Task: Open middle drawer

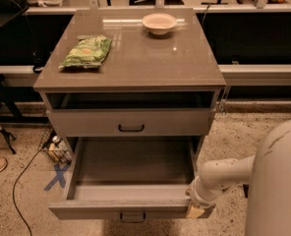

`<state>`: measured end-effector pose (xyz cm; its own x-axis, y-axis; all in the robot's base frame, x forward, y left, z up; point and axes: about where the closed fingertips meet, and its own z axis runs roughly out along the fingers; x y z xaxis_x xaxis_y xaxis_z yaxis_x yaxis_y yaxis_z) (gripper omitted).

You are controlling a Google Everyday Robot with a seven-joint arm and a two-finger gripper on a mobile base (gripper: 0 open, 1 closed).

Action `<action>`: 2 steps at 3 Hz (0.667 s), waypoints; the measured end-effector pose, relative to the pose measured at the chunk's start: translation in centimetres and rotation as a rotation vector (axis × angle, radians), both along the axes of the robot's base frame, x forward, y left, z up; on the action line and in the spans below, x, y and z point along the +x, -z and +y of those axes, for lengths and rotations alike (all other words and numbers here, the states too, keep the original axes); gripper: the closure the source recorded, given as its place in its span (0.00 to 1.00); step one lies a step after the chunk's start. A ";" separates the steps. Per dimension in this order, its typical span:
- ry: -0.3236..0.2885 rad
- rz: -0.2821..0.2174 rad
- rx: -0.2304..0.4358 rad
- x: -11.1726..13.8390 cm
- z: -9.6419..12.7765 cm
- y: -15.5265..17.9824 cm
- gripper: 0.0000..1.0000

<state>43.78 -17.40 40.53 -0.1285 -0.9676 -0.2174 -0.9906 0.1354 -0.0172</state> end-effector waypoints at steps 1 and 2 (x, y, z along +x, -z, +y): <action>0.000 0.000 0.000 0.0 0.0 0.0 0.00; -0.015 -0.018 0.031 0.1 -0.2 -0.8 0.00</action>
Offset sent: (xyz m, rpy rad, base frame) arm 0.0058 -0.0054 0.0252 0.0902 -0.0566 0.0414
